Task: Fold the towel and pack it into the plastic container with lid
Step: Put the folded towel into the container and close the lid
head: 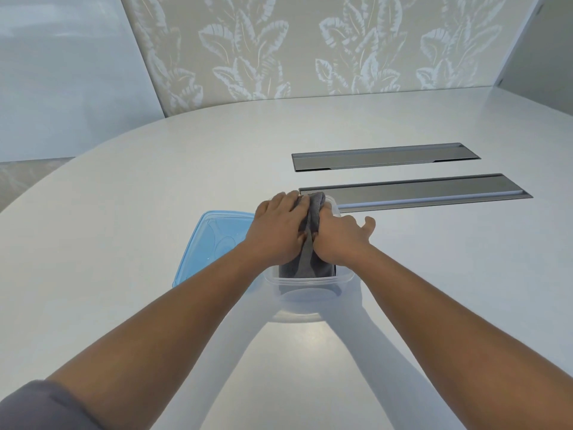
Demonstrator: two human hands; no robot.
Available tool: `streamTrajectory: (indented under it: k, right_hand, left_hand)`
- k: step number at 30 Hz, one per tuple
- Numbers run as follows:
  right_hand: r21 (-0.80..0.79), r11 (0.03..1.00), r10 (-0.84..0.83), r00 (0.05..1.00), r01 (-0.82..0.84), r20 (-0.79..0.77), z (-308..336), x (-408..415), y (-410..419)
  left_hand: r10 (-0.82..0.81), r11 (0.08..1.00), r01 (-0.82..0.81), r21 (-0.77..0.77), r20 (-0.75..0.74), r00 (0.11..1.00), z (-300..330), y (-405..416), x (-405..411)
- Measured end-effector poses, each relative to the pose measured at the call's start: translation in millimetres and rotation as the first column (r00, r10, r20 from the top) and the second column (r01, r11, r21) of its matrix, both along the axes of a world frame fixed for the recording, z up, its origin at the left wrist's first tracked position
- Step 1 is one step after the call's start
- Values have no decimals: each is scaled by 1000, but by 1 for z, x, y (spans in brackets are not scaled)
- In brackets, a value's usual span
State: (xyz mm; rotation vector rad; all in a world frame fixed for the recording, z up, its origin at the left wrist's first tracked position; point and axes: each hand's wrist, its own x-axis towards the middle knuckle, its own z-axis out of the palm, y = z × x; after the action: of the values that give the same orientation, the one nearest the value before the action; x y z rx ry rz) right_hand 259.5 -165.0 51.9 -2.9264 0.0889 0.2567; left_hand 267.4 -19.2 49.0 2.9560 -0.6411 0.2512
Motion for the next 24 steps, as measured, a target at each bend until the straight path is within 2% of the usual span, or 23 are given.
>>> streamTrajectory:
  k: [5,10,14,17,21,24]
  right_hand:
    - [-17,1000,4,1000,-4,-19,-3,-2,0]
    - [142,990,13,994,-29,111,-6,-9,-2]
    - [166,981,77,983,-105,167,-6,-11,-5]
    - [202,974,68,978,-108,196,-8,-9,-8]
    - [299,951,11,971,-85,241,-11,-7,-14]
    - [381,923,-43,971,-52,236,-13,-8,-16]
  left_hand:
    - [-59,991,72,111,-111,992,-2,-2,2]
    - [39,951,31,309,-218,975,-1,-10,3]
    - [110,905,31,424,-304,946,1,-22,8]
    - [132,915,18,404,-342,930,7,-29,10]
    - [102,970,4,241,-425,899,8,-34,9]
    - [103,985,-10,173,-537,837,1,-39,9]
